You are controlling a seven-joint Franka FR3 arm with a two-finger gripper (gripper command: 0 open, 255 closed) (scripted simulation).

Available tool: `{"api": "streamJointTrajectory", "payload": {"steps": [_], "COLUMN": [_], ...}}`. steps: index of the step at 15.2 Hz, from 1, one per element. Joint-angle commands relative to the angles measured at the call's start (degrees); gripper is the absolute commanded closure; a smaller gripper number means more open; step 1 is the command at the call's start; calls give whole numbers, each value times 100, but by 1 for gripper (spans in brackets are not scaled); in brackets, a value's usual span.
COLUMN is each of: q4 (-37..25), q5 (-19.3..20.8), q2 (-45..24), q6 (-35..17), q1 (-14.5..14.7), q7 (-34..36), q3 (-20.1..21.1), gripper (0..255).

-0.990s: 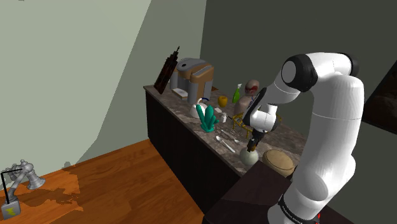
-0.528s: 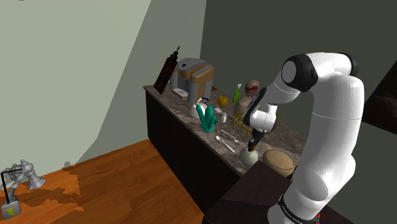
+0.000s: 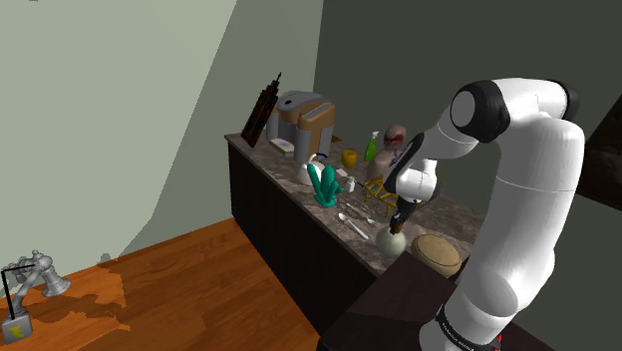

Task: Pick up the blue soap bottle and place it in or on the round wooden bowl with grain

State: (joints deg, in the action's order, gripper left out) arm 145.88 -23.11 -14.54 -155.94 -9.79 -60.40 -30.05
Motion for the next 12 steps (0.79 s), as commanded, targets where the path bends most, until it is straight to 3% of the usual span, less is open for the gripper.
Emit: {"api": "streamJointTrajectory", "payload": {"steps": [1, 12], "q4": [52, 112], "q5": [249, 1765], "q2": [185, 1283], "q6": [99, 869], "q1": [116, 438], "q7": [187, 1297], "q3": [-157, -738], "gripper": [255, 255]}}
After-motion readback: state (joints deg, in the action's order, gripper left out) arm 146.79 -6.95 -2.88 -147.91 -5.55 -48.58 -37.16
